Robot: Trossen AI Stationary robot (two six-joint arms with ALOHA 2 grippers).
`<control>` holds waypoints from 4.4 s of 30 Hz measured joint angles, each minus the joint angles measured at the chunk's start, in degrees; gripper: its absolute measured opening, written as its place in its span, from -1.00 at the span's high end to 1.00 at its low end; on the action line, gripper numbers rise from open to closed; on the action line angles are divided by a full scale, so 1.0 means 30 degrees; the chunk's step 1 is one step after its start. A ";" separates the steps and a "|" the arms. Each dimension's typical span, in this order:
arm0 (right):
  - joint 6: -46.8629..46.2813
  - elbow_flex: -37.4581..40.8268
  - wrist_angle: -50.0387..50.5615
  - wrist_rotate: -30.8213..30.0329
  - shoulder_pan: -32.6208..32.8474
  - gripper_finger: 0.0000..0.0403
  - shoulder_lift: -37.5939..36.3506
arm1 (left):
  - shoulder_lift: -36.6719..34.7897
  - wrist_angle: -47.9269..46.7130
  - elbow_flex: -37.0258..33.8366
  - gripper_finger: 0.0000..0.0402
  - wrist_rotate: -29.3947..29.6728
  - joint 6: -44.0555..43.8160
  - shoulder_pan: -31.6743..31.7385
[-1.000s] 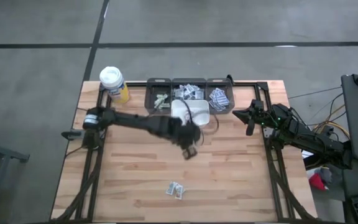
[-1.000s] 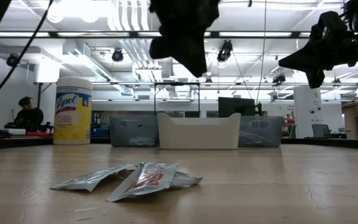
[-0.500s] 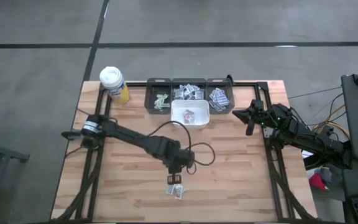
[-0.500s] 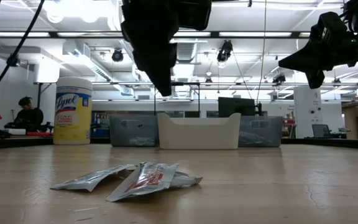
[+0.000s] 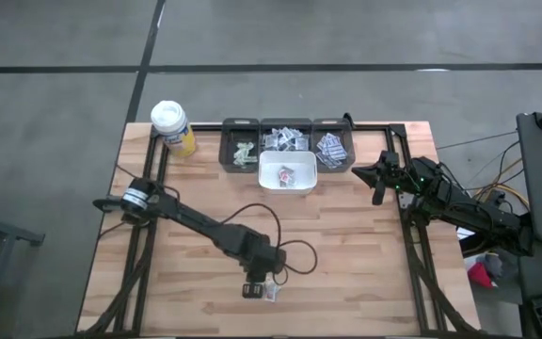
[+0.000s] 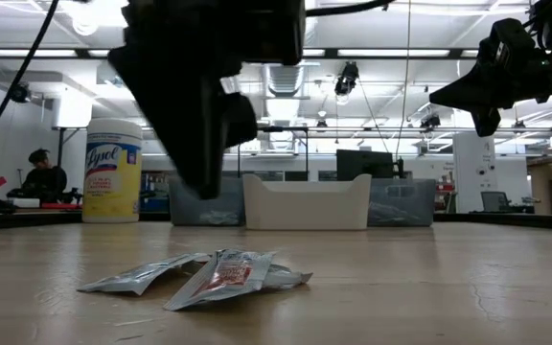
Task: Pick & Place First Aid Supplies
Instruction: Put the left ointment pack into the white bin
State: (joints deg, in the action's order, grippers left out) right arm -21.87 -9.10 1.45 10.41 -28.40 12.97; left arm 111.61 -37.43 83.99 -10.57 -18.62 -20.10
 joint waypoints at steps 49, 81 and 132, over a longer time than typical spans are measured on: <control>-0.0007 0.0007 0.0015 -0.0007 -0.0007 0.96 0.0007 | 0.1891 -0.1067 -0.0699 1.00 0.0043 -0.4215 -0.0121; -0.0073 0.0000 0.0000 0.0008 0.0000 0.96 0.0131 | -0.4648 -0.1845 -0.0895 1.00 1.4019 -1.5684 0.2894; 0.0000 0.0000 0.0044 0.0007 0.0000 0.96 0.0248 | 0.5676 -0.4899 0.8778 0.99 1.2268 -1.2232 1.0052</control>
State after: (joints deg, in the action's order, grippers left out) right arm -21.87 -9.10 1.58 10.44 -28.40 13.72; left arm 128.64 -52.12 110.32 26.24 -55.32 10.05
